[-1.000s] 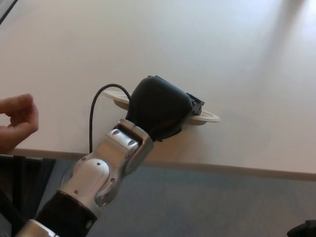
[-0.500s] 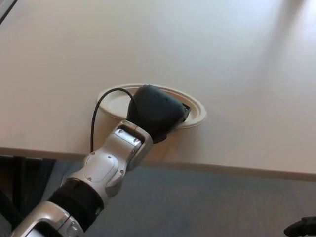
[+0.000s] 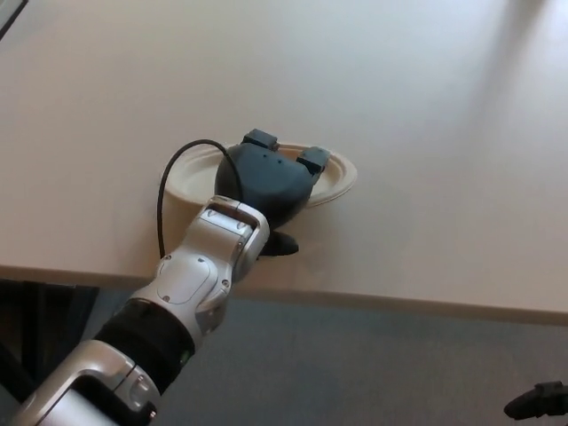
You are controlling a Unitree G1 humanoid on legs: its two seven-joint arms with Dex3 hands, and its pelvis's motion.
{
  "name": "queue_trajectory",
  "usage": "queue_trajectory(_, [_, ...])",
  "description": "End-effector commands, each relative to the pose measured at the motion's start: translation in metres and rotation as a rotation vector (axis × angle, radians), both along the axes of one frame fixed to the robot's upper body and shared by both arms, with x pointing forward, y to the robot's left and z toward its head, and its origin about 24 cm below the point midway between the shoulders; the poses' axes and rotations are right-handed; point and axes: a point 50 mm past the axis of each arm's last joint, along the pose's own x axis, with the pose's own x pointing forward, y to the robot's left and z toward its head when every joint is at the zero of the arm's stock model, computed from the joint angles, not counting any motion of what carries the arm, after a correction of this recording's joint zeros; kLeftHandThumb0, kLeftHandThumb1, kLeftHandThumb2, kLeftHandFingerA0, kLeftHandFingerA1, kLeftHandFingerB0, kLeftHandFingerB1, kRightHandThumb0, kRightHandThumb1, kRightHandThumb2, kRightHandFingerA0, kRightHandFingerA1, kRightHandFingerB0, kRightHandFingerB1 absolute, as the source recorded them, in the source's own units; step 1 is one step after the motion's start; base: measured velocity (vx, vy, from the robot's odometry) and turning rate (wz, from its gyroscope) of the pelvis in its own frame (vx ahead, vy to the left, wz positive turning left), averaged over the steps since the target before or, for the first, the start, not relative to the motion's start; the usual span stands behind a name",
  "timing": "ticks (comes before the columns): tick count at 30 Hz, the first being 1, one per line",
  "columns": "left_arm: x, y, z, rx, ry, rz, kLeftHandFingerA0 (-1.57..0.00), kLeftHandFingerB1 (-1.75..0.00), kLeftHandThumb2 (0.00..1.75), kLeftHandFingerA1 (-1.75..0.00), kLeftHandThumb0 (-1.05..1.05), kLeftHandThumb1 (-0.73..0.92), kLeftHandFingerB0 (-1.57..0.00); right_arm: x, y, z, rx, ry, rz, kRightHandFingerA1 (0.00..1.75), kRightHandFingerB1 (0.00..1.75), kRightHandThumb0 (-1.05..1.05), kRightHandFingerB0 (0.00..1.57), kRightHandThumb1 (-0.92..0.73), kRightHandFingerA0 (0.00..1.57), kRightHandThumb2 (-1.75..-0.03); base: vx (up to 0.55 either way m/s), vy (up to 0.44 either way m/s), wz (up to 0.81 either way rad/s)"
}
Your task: A person passes a plate to the robot and the robot grabs it with its left hand and places it at the centre of the table infront of it
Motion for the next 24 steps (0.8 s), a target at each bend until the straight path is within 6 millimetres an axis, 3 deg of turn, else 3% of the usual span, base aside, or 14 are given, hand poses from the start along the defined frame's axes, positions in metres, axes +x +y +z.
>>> queue_trajectory(1, [0.013,0.015,0.017,-0.064,0.421,0.238,0.00,-0.02,0.87,-0.07,-0.86,0.50,0.00,0.005,-0.002,0.004,-0.007,-0.004,0.009,0.69,0.53,-0.55,0.51,-0.66,0.66,-0.59,0.00,0.000,0.00])
queue_trajectory(5, [0.016,0.018,0.024,-0.168,0.531,0.237,0.00,-0.06,0.83,-0.10,-0.77,0.45,0.00,0.005,-0.002,0.004,-0.003,-0.004,0.004,0.69,0.53,-0.57,0.52,-0.65,0.67,-0.59,0.00,0.000,0.00])
queue_trajectory(6, [0.021,0.026,0.031,-0.316,0.639,0.237,-0.17,-0.08,0.77,-0.47,-0.69,0.38,0.00,0.011,0.002,0.007,0.005,-0.015,0.006,0.69,0.53,-0.57,0.52,-0.65,0.67,-0.59,0.00,0.000,0.00])
queue_trajectory(7, [0.023,0.030,0.034,-0.444,0.742,0.237,-0.17,-0.10,0.54,-0.34,-0.67,0.41,0.00,0.013,0.003,0.008,0.009,-0.019,0.007,0.68,0.53,-0.57,0.52,-0.65,0.66,-0.59,0.00,0.000,0.00])
queue_trajectory(10, [0.023,0.036,0.038,-0.587,0.919,0.187,-0.06,-0.11,0.54,-0.28,-0.73,0.43,0.00,0.015,0.003,0.010,0.008,-0.029,0.012,0.69,0.53,-0.60,0.53,-0.65,0.69,-0.59,0.00,0.000,0.00])
queue_trajectory(11, [0.022,0.039,0.040,-0.623,1.008,0.168,-0.06,-0.09,0.80,-0.21,-0.66,0.40,0.00,0.016,0.003,0.010,0.004,-0.033,0.020,0.69,0.53,-0.59,0.52,-0.65,0.68,-0.60,0.00,0.000,0.00])
queue_trajectory(12, [0.021,0.039,0.041,-0.633,1.056,0.155,-0.10,-0.12,0.80,-0.44,-0.70,0.41,0.00,0.016,0.003,0.010,0.002,-0.032,0.022,0.68,0.52,-0.58,0.53,-0.66,0.68,-0.59,0.00,0.000,0.00])
queue_trajectory(15, [0.017,0.039,0.043,-0.661,1.121,0.089,-0.12,-0.11,0.69,-0.40,-0.79,0.42,0.00,0.016,0.004,0.011,0.001,-0.035,0.026,0.70,0.54,-0.58,0.52,-0.66,0.68,-0.60,0.00,0.000,0.00])
queue_trajectory(16, [0.014,0.041,0.040,-0.805,1.227,0.018,0.00,0.00,0.83,-0.04,-0.81,0.48,0.00,0.016,0.003,0.010,-0.002,-0.027,0.029,0.69,0.53,-0.59,0.53,-0.66,0.68,-0.60,0.00,0.000,0.00])
queue_trajectory(17, [0.012,0.042,0.037,-0.898,1.280,-0.018,0.00,-0.12,0.85,-0.27,-0.72,0.42,0.00,0.016,0.003,0.010,-0.006,-0.021,0.031,0.69,0.53,-0.61,0.54,-0.65,0.69,-0.60,0.00,0.000,0.00])
queue_trajectory(18, [0.012,0.042,0.035,-0.938,1.293,-0.021,0.00,-0.12,0.85,-0.27,-0.72,0.42,0.00,0.016,0.003,0.010,-0.008,-0.017,0.031,0.69,0.53,-0.61,0.54,-0.65,0.69,-0.60,0.00,0.000,0.00])
queue_trajectory(19, [0.009,0.044,0.030,-0.979,1.305,-0.054,-0.04,0.00,0.93,-0.13,-0.91,0.52,0.00,0.016,0.006,0.009,-0.010,-0.008,0.042,0.71,0.54,-0.60,0.54,-0.65,0.71,-0.59,0.00,0.000,0.00])
queue_trajectory(22, [0.009,0.046,0.030,-1.040,1.296,-0.078,-0.08,0.00,1.02,-0.10,-0.97,0.53,0.00,0.018,0.007,0.009,-0.003,-0.008,0.042,0.69,0.53,-0.60,0.53,-0.65,0.69,-0.59,0.00,0.000,0.00])
queue_trajectory(24, [0.011,0.047,0.034,-1.131,1.291,-0.073,-0.07,-0.04,0.93,-0.24,-1.05,0.52,0.00,0.023,0.010,0.012,0.002,-0.017,0.040,0.69,0.54,-0.59,0.54,-0.65,0.69,-0.59,0.00,0.000,0.00])
